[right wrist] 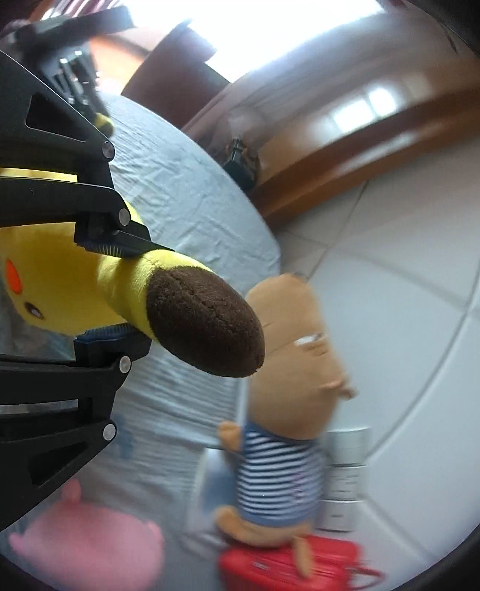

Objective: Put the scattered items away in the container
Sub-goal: 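Lift the Pikachu with both grippers and carry it toward the blue crate, then lower the Pikachu into the blue crate and open both grippers, then withdraw both tools from the crate back over the bed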

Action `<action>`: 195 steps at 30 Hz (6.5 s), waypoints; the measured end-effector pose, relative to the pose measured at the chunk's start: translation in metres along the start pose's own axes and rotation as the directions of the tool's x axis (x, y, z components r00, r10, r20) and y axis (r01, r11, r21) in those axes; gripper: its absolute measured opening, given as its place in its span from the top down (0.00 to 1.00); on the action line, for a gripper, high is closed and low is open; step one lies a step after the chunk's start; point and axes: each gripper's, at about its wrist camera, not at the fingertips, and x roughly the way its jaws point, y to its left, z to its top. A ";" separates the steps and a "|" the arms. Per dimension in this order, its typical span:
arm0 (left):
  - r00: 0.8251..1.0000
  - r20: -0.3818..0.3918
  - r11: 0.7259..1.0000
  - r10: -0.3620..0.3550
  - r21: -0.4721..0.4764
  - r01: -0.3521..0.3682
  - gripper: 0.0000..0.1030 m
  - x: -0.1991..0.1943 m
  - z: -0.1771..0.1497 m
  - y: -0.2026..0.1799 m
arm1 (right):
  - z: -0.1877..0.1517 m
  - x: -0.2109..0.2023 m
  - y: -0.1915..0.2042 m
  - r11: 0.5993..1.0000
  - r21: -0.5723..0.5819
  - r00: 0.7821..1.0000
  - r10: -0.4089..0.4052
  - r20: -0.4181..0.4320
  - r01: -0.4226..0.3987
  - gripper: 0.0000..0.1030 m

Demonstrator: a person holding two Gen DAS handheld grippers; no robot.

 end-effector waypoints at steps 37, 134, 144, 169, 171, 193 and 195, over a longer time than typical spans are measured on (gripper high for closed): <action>0.938 0.025 0.836 -0.347 0.461 0.297 0.85 -0.249 -0.174 -0.184 | -0.235 -0.396 -0.022 0.891 0.279 0.917 -0.392 0.077 0.358 0.71; 0.901 0.010 0.733 -0.435 0.585 0.347 0.25 -0.304 -0.002 -0.785 | -0.013 -0.609 -0.573 0.934 0.180 0.944 -0.324 0.064 0.309 0.00; 0.875 0.004 0.712 -0.483 0.583 0.391 0.25 -0.343 -0.049 -0.753 | -0.057 -0.630 -0.519 0.927 0.169 0.932 -0.352 0.085 0.335 0.00; 0.836 0.026 0.707 -0.548 0.548 0.447 0.25 -0.391 -0.115 -0.675 | -0.143 -0.658 -0.428 0.890 0.214 0.894 -0.432 0.117 0.403 0.00; 0.826 0.015 0.692 -0.564 0.555 0.462 0.25 -0.391 -0.120 -0.666 | -0.151 -0.656 -0.421 0.886 0.232 0.893 -0.434 0.115 0.401 0.00; 0.811 0.008 0.682 -0.585 0.546 0.487 0.06 -0.382 -0.176 -0.582 | -0.234 -0.653 -0.329 0.827 0.338 0.850 -0.512 0.121 0.450 0.00; 0.817 0.025 0.699 -0.577 0.533 0.477 0.06 -0.386 -0.180 -0.578 | -0.239 -0.654 -0.328 0.833 0.336 0.855 -0.502 0.127 0.440 0.00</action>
